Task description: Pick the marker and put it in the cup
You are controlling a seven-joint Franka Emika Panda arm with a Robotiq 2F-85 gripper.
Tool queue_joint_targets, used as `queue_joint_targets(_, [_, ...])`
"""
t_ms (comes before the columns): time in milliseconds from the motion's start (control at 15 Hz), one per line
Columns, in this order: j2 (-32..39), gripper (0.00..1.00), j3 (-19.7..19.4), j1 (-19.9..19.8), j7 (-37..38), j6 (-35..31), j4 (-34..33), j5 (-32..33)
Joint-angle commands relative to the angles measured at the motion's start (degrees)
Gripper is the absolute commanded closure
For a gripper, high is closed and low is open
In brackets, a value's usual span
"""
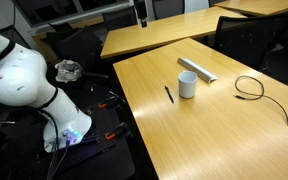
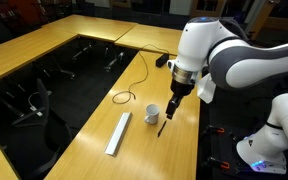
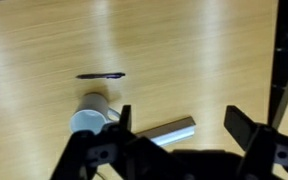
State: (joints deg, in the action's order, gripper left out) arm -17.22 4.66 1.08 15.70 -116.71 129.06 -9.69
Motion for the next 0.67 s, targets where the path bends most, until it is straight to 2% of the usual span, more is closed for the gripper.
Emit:
queue_joint_targets(0, [2.0, 0.00, 0.2, -2.2, 7.8, -11.2, 4.8, 0.7])
queue_joint_targets(333, [8.1, 0.00, 0.5, -5.2, 21.2, -28.2, 11.8, 4.2])
queue_joint_targets(600, [13.4, 0.00, -0.2, -7.9, 39.2, -37.3, 16.2, 17.9])
